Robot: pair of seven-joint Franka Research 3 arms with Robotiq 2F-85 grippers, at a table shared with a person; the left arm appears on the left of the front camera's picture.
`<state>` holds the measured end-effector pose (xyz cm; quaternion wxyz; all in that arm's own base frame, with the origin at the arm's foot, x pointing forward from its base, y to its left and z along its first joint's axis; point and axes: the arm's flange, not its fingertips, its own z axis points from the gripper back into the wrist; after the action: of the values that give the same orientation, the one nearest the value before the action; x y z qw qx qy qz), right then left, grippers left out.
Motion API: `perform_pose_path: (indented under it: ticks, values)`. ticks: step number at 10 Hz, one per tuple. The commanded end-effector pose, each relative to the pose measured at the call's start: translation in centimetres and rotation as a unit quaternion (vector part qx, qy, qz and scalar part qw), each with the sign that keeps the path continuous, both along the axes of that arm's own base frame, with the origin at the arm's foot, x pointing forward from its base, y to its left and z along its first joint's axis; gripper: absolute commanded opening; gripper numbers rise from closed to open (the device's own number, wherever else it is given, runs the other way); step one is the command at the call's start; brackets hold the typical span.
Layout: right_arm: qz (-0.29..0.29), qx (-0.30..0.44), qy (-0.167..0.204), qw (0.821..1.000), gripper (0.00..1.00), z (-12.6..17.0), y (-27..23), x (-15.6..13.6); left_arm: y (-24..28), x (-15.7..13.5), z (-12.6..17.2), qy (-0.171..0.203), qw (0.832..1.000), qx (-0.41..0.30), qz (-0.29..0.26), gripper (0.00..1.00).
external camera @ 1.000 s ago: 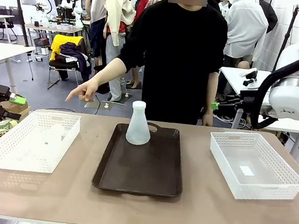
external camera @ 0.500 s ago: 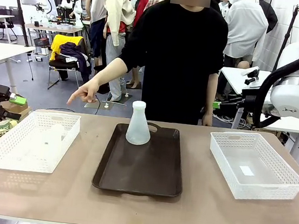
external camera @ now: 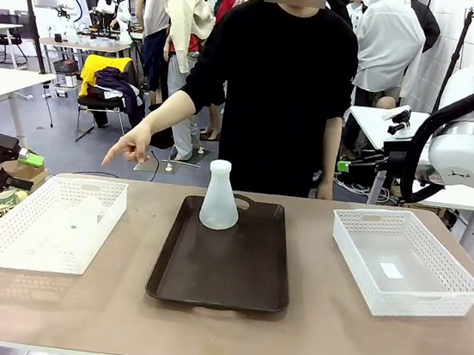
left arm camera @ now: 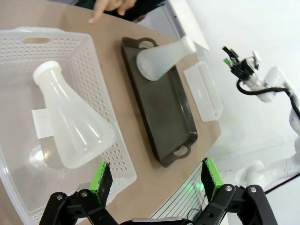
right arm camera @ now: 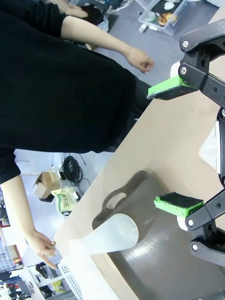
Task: Prepare the laboratory tools.
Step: Pick up the Big flask that the person points to.
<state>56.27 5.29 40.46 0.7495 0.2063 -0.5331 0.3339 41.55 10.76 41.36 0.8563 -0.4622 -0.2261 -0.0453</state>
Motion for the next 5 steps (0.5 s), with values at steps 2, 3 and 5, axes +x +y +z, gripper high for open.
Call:
perform_pose_path:
  ticks: [2, 3, 5]
  values:
    - [-0.003, -0.003, 0.009, 1.000, 1.00, 0.1, 0.0, -0.3, -2.4, 3.5, 2.4, 0.084, 0.992, 0.060, 0.071, 1.00]
    - [-0.003, -0.003, 0.009, 1.000, 1.00, 0.1, 0.0, -0.3, -3.7, 4.7, 3.4, 0.095, 0.986, 0.091, 0.102, 1.00]
    - [-0.003, -0.003, 0.009, 1.000, 1.00, 0.1, 0.0, -0.3, -6.6, 7.5, 4.8, 0.148, 0.964, 0.182, 0.127, 1.00]
